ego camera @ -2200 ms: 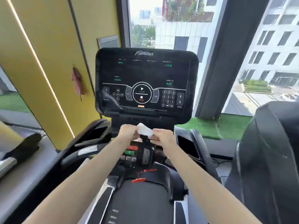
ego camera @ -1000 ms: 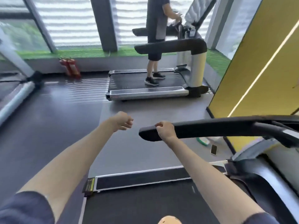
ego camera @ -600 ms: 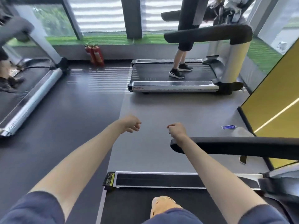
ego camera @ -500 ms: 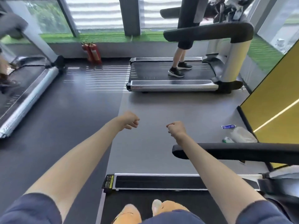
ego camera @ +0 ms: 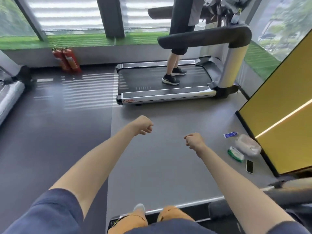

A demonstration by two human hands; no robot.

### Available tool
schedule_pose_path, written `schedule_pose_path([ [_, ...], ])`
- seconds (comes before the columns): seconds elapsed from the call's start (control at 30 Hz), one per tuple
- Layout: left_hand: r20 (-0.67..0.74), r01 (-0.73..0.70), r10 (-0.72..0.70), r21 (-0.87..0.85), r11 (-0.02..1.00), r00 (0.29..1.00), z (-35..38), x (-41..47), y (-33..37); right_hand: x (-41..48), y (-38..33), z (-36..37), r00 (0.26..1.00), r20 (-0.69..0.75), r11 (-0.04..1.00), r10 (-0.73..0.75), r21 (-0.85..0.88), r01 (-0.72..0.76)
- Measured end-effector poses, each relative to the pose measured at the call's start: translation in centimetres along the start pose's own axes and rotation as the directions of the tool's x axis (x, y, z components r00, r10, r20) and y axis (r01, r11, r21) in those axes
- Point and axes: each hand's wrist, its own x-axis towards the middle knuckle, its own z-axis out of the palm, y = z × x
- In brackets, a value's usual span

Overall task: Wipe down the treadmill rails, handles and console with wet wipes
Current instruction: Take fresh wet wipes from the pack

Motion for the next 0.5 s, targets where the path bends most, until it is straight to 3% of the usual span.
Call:
schedule_pose_path([
  [0.13,-0.018,-0.016,0.017,0.028,0.999,1.0,-1.9,3.9,4.5,3.4,-0.9,-0.6,0.993,-0.083,0.996,0.084,0.041,-0.081],
  [0.23,0.057,-0.032,0.027,0.095,0.995,0.998,-1.2,6.7,7.4,6.3,-0.7,-1.4,0.985,-0.097,0.989,0.145,0.013,-0.145],
  [0.37,0.2,-0.101,0.057,0.22,0.97,0.978,1.9,12.4,9.6,11.8,0.9,-2.5,0.969,-0.16,0.982,0.188,0.018,-0.188],
  [0.5,0.23,-0.149,0.088,0.262,0.953,0.969,7.4,21.9,11.6,18.6,4.1,-4.3,0.966,-0.127,0.975,0.223,0.028,-0.221],
])
